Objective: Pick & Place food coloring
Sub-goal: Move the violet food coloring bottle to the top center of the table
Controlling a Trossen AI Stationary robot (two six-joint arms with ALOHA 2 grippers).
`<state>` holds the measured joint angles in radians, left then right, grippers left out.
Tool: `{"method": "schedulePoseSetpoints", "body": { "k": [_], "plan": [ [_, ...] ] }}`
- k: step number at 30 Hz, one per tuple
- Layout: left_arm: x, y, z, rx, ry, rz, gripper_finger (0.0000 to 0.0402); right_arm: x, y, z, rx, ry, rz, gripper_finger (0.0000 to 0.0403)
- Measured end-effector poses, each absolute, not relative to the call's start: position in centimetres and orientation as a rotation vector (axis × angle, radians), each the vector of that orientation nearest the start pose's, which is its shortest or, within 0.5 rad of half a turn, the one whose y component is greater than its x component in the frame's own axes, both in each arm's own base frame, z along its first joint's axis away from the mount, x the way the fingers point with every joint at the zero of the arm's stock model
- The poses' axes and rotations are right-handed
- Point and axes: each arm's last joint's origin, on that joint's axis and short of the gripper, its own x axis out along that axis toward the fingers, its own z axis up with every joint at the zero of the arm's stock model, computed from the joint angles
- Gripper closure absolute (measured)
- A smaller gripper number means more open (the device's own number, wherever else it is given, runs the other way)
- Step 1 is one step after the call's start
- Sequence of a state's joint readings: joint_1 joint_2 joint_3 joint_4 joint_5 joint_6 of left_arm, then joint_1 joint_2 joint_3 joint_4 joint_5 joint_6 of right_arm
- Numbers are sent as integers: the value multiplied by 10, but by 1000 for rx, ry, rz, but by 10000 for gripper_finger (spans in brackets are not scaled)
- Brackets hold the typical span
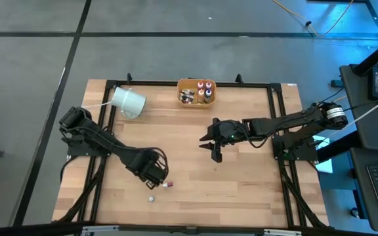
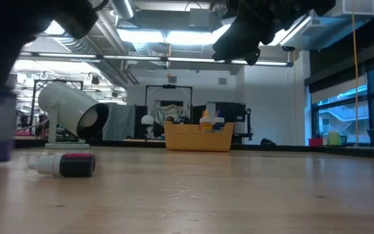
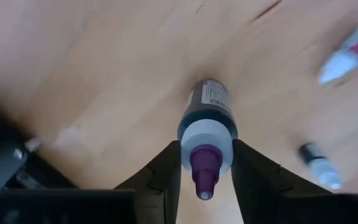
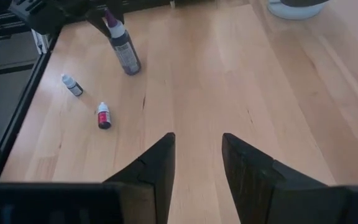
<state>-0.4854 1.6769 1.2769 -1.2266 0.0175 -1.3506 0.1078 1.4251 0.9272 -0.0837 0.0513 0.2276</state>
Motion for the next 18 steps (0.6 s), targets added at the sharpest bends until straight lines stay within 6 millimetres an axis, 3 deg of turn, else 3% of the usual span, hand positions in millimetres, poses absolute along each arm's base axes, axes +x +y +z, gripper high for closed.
{"method": "schedulePoseSetpoints", "body": {
  "k": [8, 12, 18],
  "plan": [
    [285, -105, 281, -584, 1306, 564, 286, 275, 25, 287, 161, 479, -9, 269],
    [305, -76, 304, -483, 1201, 450, 290, 256, 18, 308, 173, 411, -25, 269],
    [325, -22, 328, -364, 1075, 364, 289, 234, 12, 322, 193, 386, -50, 269]
  ]
}}
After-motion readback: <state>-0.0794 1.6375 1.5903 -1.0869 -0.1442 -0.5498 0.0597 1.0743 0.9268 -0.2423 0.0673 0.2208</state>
